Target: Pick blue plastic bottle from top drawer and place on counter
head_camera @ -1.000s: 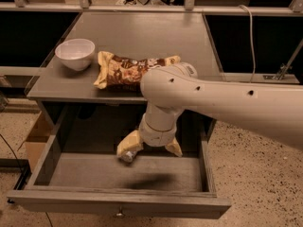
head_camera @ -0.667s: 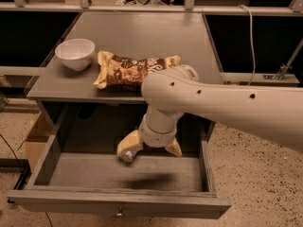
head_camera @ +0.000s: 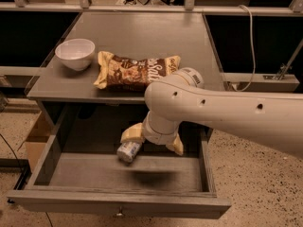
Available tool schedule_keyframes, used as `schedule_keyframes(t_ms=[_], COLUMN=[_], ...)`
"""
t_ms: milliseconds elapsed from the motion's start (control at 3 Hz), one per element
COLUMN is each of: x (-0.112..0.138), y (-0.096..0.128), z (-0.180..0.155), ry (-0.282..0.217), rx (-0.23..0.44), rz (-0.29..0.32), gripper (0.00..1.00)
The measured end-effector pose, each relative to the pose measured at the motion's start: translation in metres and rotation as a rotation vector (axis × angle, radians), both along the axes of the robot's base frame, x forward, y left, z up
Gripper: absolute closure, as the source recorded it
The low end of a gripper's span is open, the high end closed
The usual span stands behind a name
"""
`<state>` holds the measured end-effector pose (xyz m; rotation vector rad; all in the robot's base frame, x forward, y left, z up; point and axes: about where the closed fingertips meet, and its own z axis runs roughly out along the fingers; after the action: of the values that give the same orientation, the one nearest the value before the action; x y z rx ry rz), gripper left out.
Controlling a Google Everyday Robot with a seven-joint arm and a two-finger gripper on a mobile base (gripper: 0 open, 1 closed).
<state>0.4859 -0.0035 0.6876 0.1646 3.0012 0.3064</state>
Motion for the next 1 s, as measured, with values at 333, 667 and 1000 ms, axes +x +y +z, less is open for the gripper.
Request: schedule_keyframes(t_ms=[333,667,1000], x=[0.0,0.004,0.009], y=[0.001,0.01,0.02], z=[0.0,-0.009,-0.021], ry=[0.0,-0.01,-0.022], rx=[0.0,-0.013,-0.016], rz=[0.001,-0.012,-0.07], gripper=[0.0,0.0,0.0])
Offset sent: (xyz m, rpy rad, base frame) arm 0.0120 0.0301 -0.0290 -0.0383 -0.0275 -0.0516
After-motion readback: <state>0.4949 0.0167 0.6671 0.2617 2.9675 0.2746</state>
